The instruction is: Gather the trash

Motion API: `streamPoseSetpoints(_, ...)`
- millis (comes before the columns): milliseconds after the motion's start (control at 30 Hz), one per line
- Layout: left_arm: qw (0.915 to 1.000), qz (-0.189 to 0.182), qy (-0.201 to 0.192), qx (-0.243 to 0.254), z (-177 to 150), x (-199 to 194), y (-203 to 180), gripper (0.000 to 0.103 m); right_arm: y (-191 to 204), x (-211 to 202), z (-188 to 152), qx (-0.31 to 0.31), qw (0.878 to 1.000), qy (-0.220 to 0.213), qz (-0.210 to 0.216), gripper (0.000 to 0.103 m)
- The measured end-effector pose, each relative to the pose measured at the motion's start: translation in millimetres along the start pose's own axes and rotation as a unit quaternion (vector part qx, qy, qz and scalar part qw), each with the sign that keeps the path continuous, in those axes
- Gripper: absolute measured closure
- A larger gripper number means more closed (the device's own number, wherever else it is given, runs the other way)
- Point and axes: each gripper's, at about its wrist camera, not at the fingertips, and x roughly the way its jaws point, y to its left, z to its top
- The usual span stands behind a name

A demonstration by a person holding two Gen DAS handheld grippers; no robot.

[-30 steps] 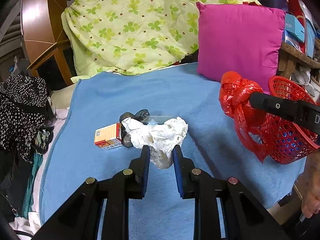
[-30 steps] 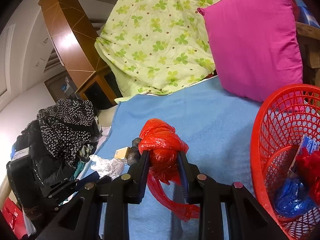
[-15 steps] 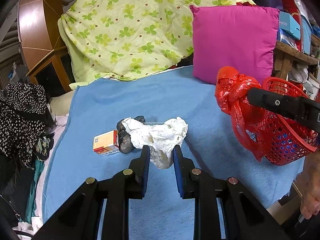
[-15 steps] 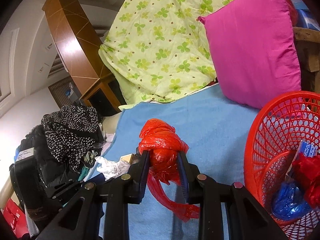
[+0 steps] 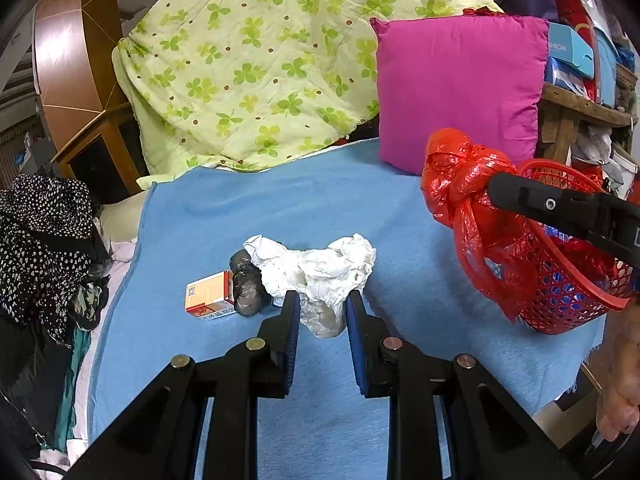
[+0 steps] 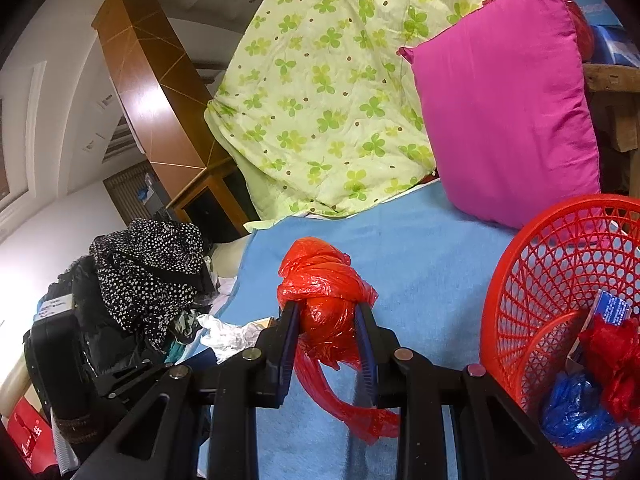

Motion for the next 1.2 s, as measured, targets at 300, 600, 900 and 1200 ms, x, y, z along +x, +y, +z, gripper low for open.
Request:
streamPoseSetpoints(300, 1.0, -0.003, -0.005, 0.007, 3.0, -4.5, -7.9, 0.078, -0.7, -7.8, 2.3, 0.001, 1.0, -0.012, 0.005, 0.073)
streamPoseSetpoints(600, 0.9999, -0.008, -0.006, 0.011, 3.0, -4.3, -11.7, 0.078, -1.7, -12.8, 3.5, 0.002, 1.0, -0.017, 0.004, 0.073)
streamPoseSetpoints(900, 0.9998, -0.009, -0.007, 0.015, 4.6, -3.0, -13.9, 0.078, -3.1, -14.7, 4.7, 0.002, 1.0, -0.019, 0.006, 0.073)
streamPoseSetpoints(1200, 0.9996, -0.01, -0.013, 0.021, 6.8, -7.2, -19.5, 0.078, -3.9, -19.9, 7.0, 0.003, 1.0, -0.026, 0.006, 0.073)
